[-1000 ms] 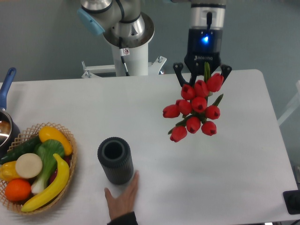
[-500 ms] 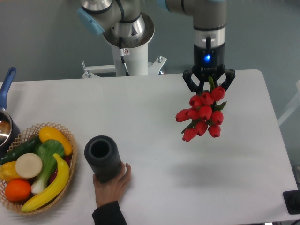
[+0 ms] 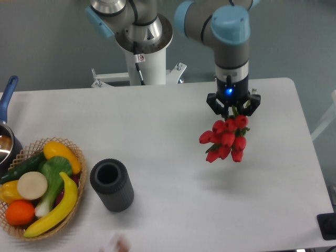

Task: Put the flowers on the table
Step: 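Lower the held tulips toward the open table surface beside the vase, then open the gripper to release the tulips onto the table and withdraw upward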

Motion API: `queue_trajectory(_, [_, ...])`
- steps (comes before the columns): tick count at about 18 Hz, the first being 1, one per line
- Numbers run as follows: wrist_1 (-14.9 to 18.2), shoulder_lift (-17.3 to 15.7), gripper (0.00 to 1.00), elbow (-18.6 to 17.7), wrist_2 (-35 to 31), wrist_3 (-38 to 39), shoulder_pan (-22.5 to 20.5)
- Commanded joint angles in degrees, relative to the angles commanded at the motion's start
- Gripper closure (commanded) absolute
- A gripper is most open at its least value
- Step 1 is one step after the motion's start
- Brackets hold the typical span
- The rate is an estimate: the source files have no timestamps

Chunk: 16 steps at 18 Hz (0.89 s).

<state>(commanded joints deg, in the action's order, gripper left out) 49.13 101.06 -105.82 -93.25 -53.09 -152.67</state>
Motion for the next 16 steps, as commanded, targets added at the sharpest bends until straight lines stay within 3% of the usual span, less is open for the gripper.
queue_trajectory(5, [-0.3, 4.7, 0.62, 0.4, -1.1, 0.3, 2.2])
queue_trajectory(12, [-0.2, 8.3, 0.6, 0.6, -0.9, 0.4, 4.4])
queue_trajectory(15, [-0.9, 9.0, 0.38, 1.0, -0.7, -0.1, 4.8])
queue_trajectory(16, [-1.1, 8.9, 0.2, 1.1, -0.6, -0.3, 4.7])
